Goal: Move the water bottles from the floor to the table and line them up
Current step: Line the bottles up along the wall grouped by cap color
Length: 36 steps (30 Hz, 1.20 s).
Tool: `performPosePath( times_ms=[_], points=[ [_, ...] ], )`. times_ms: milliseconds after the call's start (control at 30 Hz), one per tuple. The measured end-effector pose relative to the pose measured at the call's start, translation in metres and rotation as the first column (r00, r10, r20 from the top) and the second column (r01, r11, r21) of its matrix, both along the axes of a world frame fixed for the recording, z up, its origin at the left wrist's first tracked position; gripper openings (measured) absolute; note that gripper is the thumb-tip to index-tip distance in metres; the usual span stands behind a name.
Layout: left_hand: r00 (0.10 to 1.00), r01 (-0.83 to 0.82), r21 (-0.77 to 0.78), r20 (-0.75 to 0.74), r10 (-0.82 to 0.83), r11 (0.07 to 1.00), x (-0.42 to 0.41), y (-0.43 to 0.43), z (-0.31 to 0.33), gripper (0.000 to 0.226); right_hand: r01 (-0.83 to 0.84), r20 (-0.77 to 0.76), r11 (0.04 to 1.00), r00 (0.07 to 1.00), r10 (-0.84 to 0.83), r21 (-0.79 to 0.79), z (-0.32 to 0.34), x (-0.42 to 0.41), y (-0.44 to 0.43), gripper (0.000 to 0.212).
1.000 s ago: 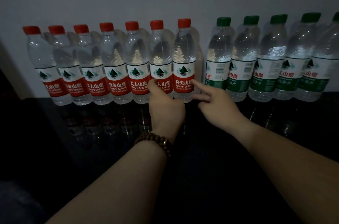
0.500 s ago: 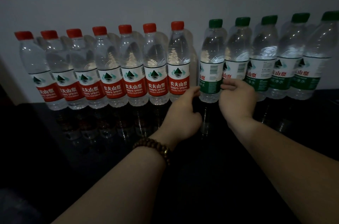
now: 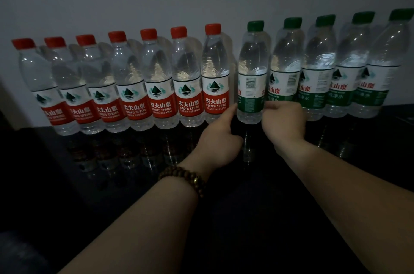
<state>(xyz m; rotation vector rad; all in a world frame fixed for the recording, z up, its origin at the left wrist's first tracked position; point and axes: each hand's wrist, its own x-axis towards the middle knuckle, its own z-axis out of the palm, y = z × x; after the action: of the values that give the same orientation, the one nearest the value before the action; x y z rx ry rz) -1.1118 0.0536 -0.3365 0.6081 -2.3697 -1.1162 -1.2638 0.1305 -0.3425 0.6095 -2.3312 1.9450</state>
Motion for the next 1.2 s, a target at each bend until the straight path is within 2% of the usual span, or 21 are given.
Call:
performPosePath(
  times_ms=[133, 233, 333, 400, 500, 633, 700, 800, 867, 933, 1033, 1167, 1200],
  points=[
    [1.0, -0.002, -0.003, 0.03, 0.002, 1.0, -0.001, 0.001, 0.002, 0.092, -0.02, 0.046, 0.997, 0.999, 0.024, -0.079, 0.0, -0.002, 0.0, 0.026],
    [0.999, -0.008, -0.017, 0.032, 0.009, 1.0, -0.001, 0.002, 0.003, 0.091, -0.022, -0.011, 1.0, 1.0, 0.022, -0.013, -0.001, -0.001, 0.0, 0.035],
    [0.999, -0.015, -0.033, 0.043, 0.017, 0.999, -0.001, 0.002, 0.003, 0.092, -0.107, -0.024, 0.993, 0.994, 0.108, 0.045, -0.002, -0.001, -0.002, 0.039],
    [0.999, -0.013, -0.022, 0.048, 0.014, 1.0, -0.001, 0.001, 0.004, 0.092, -0.127, -0.013, 0.991, 0.992, 0.128, 0.04, -0.003, -0.003, -0.003, 0.034],
    [0.998, -0.024, -0.019, 0.055, 0.025, 1.0, -0.002, 0.0, 0.003, 0.092, -0.06, 0.015, 0.998, 0.998, 0.059, 0.025, -0.002, -0.004, -0.003, 0.025],
    [0.998, -0.035, -0.004, 0.061, 0.036, 0.999, -0.003, -0.001, 0.004, 0.092, -0.133, -0.022, 0.98, 0.99, 0.137, 0.149, -0.002, -0.001, -0.003, 0.053],
    [0.997, -0.036, -0.001, 0.061, 0.036, 0.999, -0.003, -0.001, 0.004, 0.092, -0.145, -0.015, 0.979, 0.989, 0.149, 0.145, -0.004, -0.001, -0.004, 0.044],
    [0.997, -0.043, -0.005, 0.056, 0.043, 0.999, -0.003, -0.001, 0.003, 0.09, -0.083, 0.021, 0.992, 0.996, 0.081, 0.095, -0.004, -0.004, -0.005, 0.029],
    [0.998, -0.05, 0.004, 0.043, 0.05, 0.999, -0.003, -0.001, 0.003, 0.09, -0.062, 0.028, 0.994, 0.998, 0.059, 0.087, -0.004, -0.005, -0.005, 0.026],
    [0.998, -0.055, 0.024, 0.028, 0.055, 0.998, -0.002, -0.001, 0.004, 0.089, -0.049, 0.01, 0.994, 0.999, 0.048, 0.097, -0.001, -0.001, -0.004, 0.032],
    [0.998, -0.058, 0.03, 0.018, 0.057, 0.998, -0.002, 0.0, 0.005, 0.087, -0.114, -0.011, 0.981, 0.993, 0.117, 0.155, 0.004, 0.007, -0.003, 0.044],
    [0.999, -0.052, 0.04, 0.006, 0.052, 0.998, -0.001, 0.002, 0.006, 0.084, -0.186, -0.069, 0.946, 0.975, 0.211, 0.264, 0.003, 0.01, -0.003, 0.016],
    [0.999, -0.052, 0.048, 0.006, 0.052, 0.997, -0.001, 0.002, 0.006, 0.084, -0.189, -0.084, 0.944, 0.972, 0.218, 0.269, 0.002, 0.009, -0.002, 0.017]
  ],
)
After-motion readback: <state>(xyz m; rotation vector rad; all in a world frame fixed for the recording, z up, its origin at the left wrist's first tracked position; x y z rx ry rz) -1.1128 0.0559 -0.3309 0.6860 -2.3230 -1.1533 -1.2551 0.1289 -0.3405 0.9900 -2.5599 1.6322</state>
